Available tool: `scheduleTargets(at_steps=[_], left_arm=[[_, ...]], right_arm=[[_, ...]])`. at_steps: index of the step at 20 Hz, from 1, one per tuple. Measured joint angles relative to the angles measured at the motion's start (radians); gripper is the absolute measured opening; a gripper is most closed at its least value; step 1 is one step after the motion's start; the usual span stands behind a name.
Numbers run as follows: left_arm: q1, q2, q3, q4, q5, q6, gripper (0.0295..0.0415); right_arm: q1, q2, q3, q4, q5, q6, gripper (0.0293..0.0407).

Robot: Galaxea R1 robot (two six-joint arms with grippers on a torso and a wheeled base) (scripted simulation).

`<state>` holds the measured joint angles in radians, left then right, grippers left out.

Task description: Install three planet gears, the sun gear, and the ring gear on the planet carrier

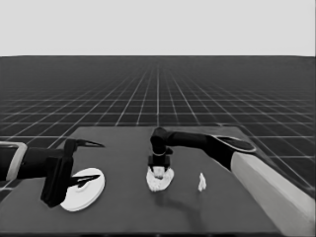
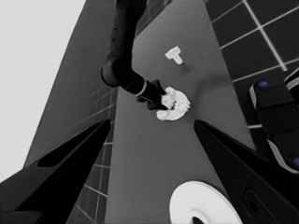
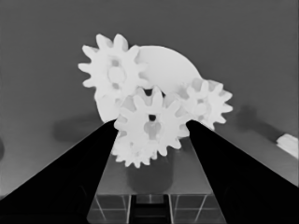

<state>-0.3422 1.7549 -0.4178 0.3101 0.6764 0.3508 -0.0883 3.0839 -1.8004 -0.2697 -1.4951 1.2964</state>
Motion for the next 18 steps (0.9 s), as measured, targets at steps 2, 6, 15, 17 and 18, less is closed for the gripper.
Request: scheduleTargets(at_steps=[2, 6, 15, 17, 18], left_arm=[[0.000, 0.000, 0.000, 0.000, 0.000, 0.000, 0.0385], [0.000, 0.000, 0.000, 0.000, 0.000, 0.000, 0.0385], [0.000, 0.000, 0.000, 0.000, 0.000, 0.000, 0.0385], [0.000, 0.000, 0.000, 0.000, 0.000, 0.000, 0.0385], [0.000, 0.000, 0.000, 0.000, 0.000, 0.000, 0.0385]], right_arm=[[-0.010, -0.001, -0.001, 0.000, 0.000, 0.011, 0.0310], [-0.011, -0.001, -0.001, 0.000, 0.000, 0.048, 0.0309], [-0.011, 0.000, -0.001, 0.000, 0.000, 0.142, 0.0309], [-0.011, 0.000, -0.001, 0.000, 0.000, 0.163, 0.0309], [-0.011, 0.000, -0.001, 0.000, 0.000, 0.173, 0.0309]])
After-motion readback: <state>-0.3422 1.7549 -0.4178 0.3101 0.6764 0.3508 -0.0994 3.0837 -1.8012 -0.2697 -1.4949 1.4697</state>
